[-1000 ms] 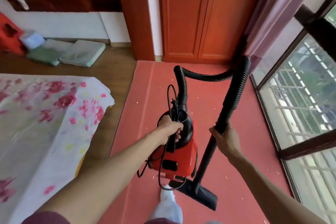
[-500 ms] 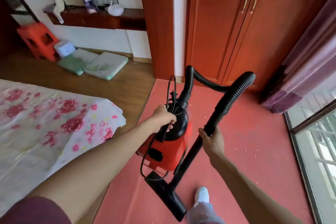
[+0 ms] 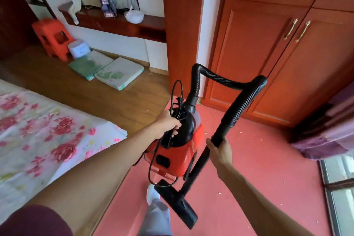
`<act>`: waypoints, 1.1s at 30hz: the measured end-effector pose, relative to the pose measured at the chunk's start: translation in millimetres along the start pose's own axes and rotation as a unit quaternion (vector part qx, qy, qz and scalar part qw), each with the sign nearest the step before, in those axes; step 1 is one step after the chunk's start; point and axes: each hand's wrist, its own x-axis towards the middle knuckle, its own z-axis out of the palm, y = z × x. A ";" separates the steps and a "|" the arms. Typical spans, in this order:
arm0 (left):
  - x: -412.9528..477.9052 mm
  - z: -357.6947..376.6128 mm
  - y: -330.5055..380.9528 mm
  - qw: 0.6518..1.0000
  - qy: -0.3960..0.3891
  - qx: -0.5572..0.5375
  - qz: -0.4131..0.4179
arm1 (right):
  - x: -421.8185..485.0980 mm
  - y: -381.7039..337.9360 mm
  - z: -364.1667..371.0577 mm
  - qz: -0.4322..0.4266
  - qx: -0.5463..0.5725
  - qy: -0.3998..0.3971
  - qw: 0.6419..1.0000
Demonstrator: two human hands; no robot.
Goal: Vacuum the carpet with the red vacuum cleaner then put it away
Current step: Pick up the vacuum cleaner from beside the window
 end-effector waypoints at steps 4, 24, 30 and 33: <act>75.7 -4.6 25.7 0.999 -0.044 0.020 -0.007 | 60.0 -19.4 31.0 0.027 0.008 0.038 0.999; 337.6 23.1 136.3 0.909 -0.215 0.344 0.091 | 246.0 -60.5 140.7 0.288 0.210 0.262 0.897; 405.8 64.2 180.2 0.855 -0.257 0.438 0.107 | 323.6 -57.8 142.5 0.352 0.282 0.293 0.843; 443.7 87.3 199.5 0.835 -0.267 0.469 0.110 | 355.7 -59.8 142.7 0.372 0.315 0.306 0.818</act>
